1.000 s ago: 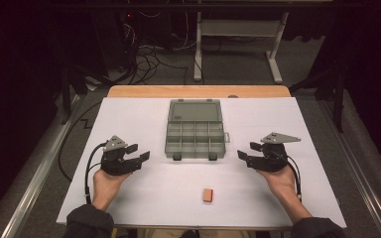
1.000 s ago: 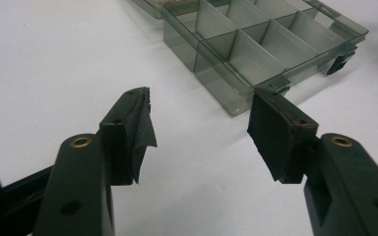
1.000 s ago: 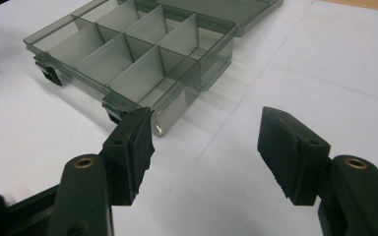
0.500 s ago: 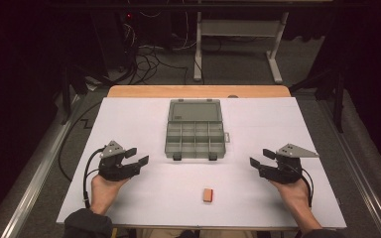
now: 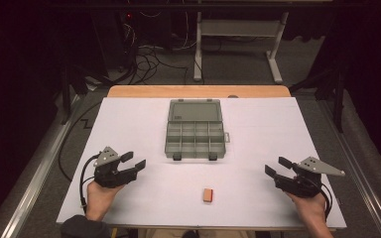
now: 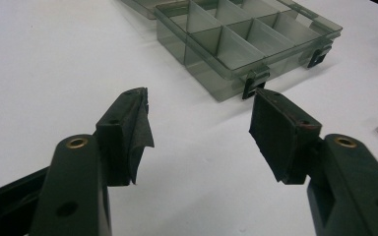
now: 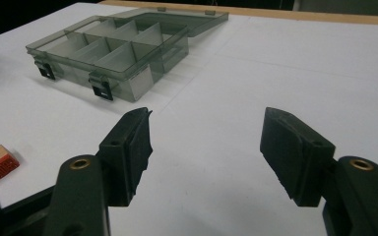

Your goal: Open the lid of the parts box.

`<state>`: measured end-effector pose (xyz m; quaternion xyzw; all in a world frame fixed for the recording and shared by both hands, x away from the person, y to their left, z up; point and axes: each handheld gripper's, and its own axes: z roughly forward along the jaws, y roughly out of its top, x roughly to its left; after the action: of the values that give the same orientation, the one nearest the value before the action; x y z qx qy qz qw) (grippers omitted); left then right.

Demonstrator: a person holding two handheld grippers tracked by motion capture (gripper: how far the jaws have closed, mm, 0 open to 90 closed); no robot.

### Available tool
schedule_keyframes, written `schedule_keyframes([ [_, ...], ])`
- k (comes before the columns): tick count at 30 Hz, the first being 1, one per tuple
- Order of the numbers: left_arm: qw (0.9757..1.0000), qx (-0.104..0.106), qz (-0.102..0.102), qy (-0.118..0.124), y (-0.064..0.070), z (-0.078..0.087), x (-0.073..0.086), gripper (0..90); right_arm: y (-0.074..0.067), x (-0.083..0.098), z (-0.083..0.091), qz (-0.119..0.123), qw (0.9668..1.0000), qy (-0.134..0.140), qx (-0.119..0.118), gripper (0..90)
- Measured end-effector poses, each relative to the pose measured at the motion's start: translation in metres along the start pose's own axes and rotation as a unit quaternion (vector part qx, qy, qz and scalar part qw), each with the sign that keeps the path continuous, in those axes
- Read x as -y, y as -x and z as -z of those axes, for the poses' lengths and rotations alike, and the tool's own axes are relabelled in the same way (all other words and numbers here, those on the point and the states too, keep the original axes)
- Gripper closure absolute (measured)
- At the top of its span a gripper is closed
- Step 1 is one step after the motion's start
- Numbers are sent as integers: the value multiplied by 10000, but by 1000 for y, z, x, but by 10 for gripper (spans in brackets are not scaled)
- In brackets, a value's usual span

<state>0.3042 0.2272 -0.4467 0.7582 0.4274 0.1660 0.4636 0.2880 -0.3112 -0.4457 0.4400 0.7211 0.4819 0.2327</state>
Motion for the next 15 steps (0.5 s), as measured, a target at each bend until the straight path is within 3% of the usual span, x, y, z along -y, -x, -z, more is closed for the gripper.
schedule_keyframes([
  [5, 9999, 0, 91, 68, -3, 7, 6, 391, 1, 5, 9, -37, 9999, 105, 0, 352],
  [10, 9997, -128, 186, 97, -7, 14, 14, 382, 2, 13, 14, -70, 9998, 159, -8, 345],
  [13, 9995, -272, 128, 108, -7, 18, 20, 378, 0, 20, 16, -123, 9997, 225, 40, 344],
  [15, 9994, -240, 207, 133, -8, 21, 23, 378, 0, 24, 17, -134, 9995, 260, 100, 344],
])
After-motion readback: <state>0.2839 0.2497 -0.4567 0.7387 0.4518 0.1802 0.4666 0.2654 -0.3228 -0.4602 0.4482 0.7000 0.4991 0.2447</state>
